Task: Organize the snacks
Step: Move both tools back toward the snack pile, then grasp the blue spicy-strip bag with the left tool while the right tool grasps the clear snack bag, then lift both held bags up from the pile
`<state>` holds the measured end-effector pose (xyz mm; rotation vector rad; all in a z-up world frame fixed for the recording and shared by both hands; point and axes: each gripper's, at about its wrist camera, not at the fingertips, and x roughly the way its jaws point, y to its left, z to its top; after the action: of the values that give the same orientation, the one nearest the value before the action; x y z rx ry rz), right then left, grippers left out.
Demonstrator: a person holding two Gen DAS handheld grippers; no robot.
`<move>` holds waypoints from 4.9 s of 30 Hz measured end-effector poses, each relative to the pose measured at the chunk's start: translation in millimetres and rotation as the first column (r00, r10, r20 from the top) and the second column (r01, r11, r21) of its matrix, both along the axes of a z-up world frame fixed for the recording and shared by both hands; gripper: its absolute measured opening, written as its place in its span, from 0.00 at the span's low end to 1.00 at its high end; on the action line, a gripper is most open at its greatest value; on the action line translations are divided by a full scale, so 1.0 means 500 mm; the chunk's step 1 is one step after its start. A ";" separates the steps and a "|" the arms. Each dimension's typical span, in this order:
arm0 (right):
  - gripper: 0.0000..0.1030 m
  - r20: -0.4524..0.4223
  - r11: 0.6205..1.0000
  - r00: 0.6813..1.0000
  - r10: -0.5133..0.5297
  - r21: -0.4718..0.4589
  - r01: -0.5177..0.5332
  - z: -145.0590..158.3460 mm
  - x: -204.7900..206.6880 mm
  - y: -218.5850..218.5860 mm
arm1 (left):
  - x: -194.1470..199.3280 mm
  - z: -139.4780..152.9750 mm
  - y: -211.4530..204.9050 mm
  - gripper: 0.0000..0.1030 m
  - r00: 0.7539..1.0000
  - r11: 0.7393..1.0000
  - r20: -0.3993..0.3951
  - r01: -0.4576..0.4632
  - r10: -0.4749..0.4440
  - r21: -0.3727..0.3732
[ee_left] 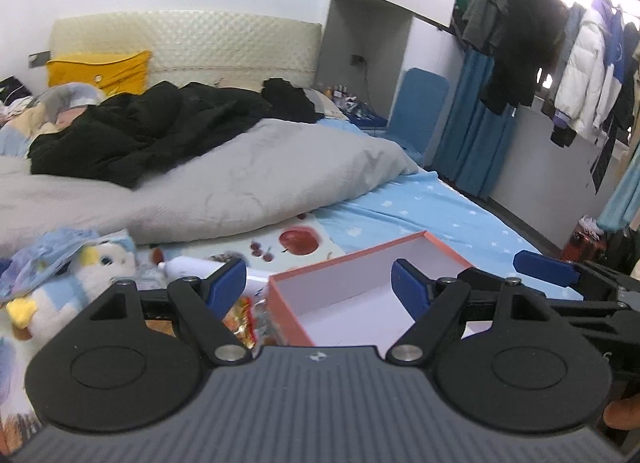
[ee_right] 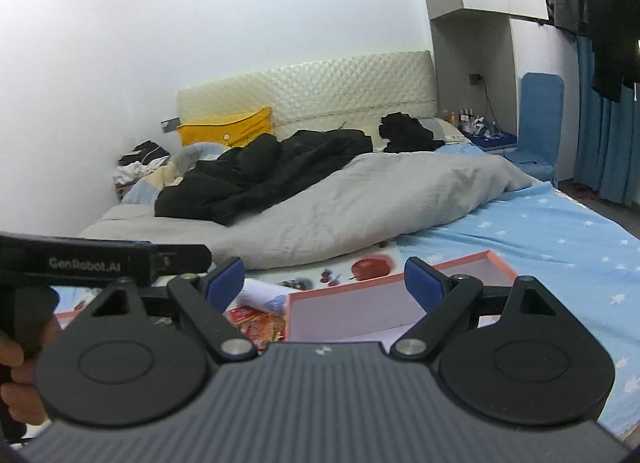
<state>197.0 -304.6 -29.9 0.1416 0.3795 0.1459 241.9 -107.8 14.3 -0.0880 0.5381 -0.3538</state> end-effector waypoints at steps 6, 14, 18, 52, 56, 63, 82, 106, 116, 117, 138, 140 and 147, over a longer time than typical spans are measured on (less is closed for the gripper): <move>0.86 0.001 0.999 0.999 0.046 0.019 -0.046 -0.016 -0.034 0.053 | -0.055 -0.022 0.077 0.81 0.998 0.998 -0.012 -0.056 0.056 0.000; 0.86 -0.017 0.995 0.995 0.099 0.027 -0.099 -0.053 -0.078 0.119 | -0.129 -0.073 0.144 0.81 0.995 0.995 -0.034 -0.087 0.089 0.045; 0.86 -0.033 0.993 0.993 0.114 0.016 -0.114 -0.074 -0.099 0.148 | -0.155 -0.092 0.163 0.81 0.993 0.993 -0.043 -0.109 0.111 0.049; 0.86 -0.193 0.981 0.962 0.191 -0.006 -0.196 -0.213 -0.162 0.258 | -0.212 -0.270 0.287 0.81 0.959 0.979 -0.200 -0.202 0.199 0.002; 0.86 -0.198 0.979 0.961 0.194 -0.025 -0.203 -0.230 -0.141 0.272 | -0.174 -0.300 0.296 0.81 0.954 0.979 -0.225 -0.205 0.199 -0.001; 0.86 -0.234 0.974 0.951 0.202 -0.050 -0.219 -0.269 -0.084 0.296 | -0.102 -0.361 0.313 0.81 0.944 0.978 -0.258 -0.209 0.204 0.007; 0.80 -0.211 0.938 0.964 0.164 -0.269 -0.218 -0.353 0.096 0.346 | 0.141 -0.472 0.340 0.81 0.943 0.976 -0.258 -0.219 0.210 -0.007; 0.40 -0.305 0.833 0.938 0.166 -0.466 -0.299 -0.429 0.171 0.360 | 0.291 -0.536 0.263 0.75 0.952 0.981 -0.238 -0.178 0.192 0.076; 0.35 -0.313 0.856 0.935 0.166 -0.425 -0.294 -0.410 0.126 0.345 | 0.265 -0.523 0.264 0.55 0.938 0.974 -0.264 -0.216 0.225 0.063; 0.35 -0.316 0.858 0.934 0.168 -0.421 -0.296 -0.408 0.120 0.343 | 0.258 -0.520 0.266 0.55 0.937 0.973 -0.264 -0.220 0.229 0.064; 0.30 -0.404 0.892 0.896 0.183 -0.315 -0.324 -0.349 -0.017 0.313 | -0.007 -0.441 0.319 0.54 0.888 0.958 -0.364 -0.283 0.280 0.048; 0.30 -0.416 0.894 0.890 0.185 -0.305 -0.329 -0.348 -0.034 0.311 | -0.035 -0.440 0.320 0.54 0.884 0.960 -0.378 -0.277 0.274 0.046; 0.30 -0.448 0.904 0.874 0.187 -0.271 -0.332 -0.358 -0.092 0.301 | -0.132 -0.443 0.302 0.54 0.873 0.964 -0.416 -0.261 0.254 0.040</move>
<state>151.1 -153.9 -209.1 -0.2318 0.8438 0.3214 175.7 43.4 -207.3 -0.2550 0.9389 -0.0731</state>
